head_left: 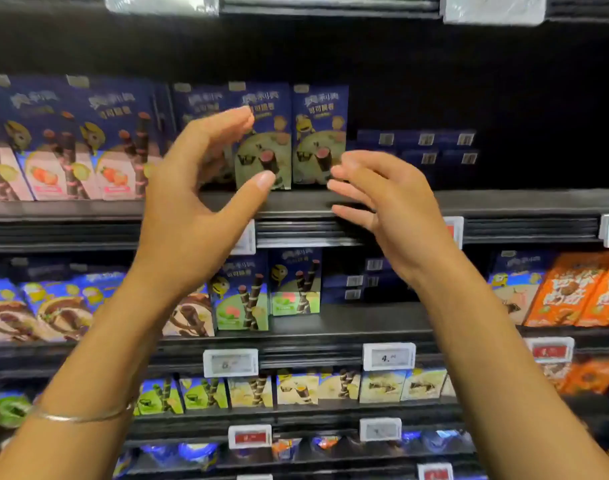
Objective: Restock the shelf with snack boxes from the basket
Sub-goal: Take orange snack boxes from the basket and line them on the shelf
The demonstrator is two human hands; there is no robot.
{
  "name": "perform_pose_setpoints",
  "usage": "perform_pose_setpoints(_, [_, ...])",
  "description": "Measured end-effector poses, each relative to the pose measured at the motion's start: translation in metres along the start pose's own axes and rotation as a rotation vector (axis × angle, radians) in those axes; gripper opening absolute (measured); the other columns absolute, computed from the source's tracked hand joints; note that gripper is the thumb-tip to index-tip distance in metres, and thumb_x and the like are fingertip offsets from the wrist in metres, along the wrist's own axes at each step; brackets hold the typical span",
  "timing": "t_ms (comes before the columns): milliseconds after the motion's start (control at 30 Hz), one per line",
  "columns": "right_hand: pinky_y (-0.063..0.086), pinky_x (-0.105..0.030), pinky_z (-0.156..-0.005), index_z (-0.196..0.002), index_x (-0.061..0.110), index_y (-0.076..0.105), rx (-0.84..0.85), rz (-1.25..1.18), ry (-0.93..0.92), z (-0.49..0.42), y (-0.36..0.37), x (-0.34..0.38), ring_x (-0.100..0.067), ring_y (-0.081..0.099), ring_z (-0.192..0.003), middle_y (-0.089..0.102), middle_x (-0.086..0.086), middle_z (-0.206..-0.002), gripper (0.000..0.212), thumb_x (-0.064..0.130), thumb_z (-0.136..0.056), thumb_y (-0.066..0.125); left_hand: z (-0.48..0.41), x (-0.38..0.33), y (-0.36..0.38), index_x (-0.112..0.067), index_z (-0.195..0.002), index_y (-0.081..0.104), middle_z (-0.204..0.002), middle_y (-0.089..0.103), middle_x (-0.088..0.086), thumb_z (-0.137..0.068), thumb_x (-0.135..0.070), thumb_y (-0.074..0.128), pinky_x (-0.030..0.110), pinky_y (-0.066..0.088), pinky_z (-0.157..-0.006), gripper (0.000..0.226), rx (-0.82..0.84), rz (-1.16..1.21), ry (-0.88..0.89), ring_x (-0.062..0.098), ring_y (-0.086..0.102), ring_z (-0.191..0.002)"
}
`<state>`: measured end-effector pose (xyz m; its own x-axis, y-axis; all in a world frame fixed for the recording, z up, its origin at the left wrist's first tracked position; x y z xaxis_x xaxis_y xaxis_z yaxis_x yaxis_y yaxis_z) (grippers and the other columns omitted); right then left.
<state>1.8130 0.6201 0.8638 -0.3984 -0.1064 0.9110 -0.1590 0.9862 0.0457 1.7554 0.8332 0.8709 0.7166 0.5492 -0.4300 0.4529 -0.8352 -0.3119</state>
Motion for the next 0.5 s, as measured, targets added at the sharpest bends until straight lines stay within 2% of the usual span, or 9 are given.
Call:
perform_pose_setpoints(100, [0.06, -0.036, -0.087, -0.123, 0.017, 0.064, 0.042, -0.123, -0.001, 0.063, -0.036, -0.024, -0.021, 0.069, -0.114, 0.072, -0.006, -0.121, 0.032, 0.033, -0.096, 0.061, 0.086, -0.004, 0.029, -0.013, -0.147, 0.052, -0.146, 0.063, 0.012, -0.103, -0.023, 0.067, 0.041, 0.051, -0.109, 0.048, 0.019, 0.326, -0.115, 0.032, 0.061, -0.136])
perform_pose_setpoints(167, [0.059, -0.039, -0.088, -0.122, 0.016, 0.064, 0.086, -0.164, 0.082, 0.102, -0.057, -0.057, -0.027, 0.068, -0.116, 0.072, -0.01, -0.121, 0.034, 0.035, -0.094, 0.059, 0.15, -0.002, 0.052, -0.016, -0.146, 0.055, -0.143, 0.065, 0.014, -0.103, -0.031, 0.068, 0.04, 0.053, -0.106, 0.047, 0.064, 0.488, -0.296, 0.037, 0.064, -0.131])
perform_pose_setpoints(233, [0.058, -0.045, -0.092, -0.12, 0.017, 0.065, 0.111, -0.167, 0.248, 0.14, -0.075, -0.103, -0.029, 0.068, -0.116, 0.072, -0.011, -0.12, 0.034, 0.037, -0.092, 0.059, 0.215, 0.002, 0.076, -0.02, -0.142, 0.06, -0.139, 0.068, 0.014, -0.102, -0.041, 0.068, 0.037, 0.056, -0.1, 0.046, 0.108, 0.587, -0.539, 0.037, 0.068, -0.125])
perform_pose_setpoints(300, [0.055, -0.045, -0.094, -0.116, 0.018, 0.066, 0.082, -0.15, 0.451, 0.18, -0.091, -0.156, -0.028, 0.069, -0.113, 0.074, -0.009, -0.117, 0.03, 0.037, -0.093, 0.06, 0.28, 0.007, 0.098, -0.023, -0.137, 0.065, -0.134, 0.072, 0.011, -0.102, -0.046, 0.066, 0.033, 0.058, -0.096, 0.042, 0.155, 0.58, -0.79, 0.033, 0.071, -0.12])
perform_pose_setpoints(400, [0.054, -0.042, -0.091, -0.113, 0.019, 0.068, 0.031, -0.084, 0.706, 0.24, -0.11, -0.226, -0.022, 0.072, -0.109, 0.077, -0.004, -0.111, 0.023, 0.033, -0.095, 0.064, 0.365, 0.016, 0.121, -0.018, -0.132, 0.065, -0.127, 0.076, 0.007, -0.106, -0.036, 0.062, 0.024, 0.057, -0.091, 0.032, 0.245, 0.469, -1.072, 0.02, 0.075, -0.112])
perform_pose_setpoints(500, [0.057, -0.029, -0.081, -0.106, 0.018, 0.069, 0.022, 0.034, 0.904, 0.299, -0.121, -0.278, -0.018, 0.073, -0.104, 0.078, 0.004, -0.099, 0.014, 0.022, -0.101, 0.057, 0.438, 0.025, 0.138, -0.013, -0.133, 0.066, -0.121, 0.078, 0.003, -0.108, -0.02, 0.055, 0.032, 0.059, -0.091, 0.028, 0.351, 0.348, -1.27, 0.017, 0.075, -0.109])
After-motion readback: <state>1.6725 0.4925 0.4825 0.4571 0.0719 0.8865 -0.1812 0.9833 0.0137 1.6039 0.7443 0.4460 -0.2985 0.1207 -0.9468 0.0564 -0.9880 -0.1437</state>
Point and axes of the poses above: each hand's wrist, its own z-axis away from the middle knuckle, its own y-axis out of the palm, x = y × z, the point moved 4 cm from there along -z, towards the middle knuckle
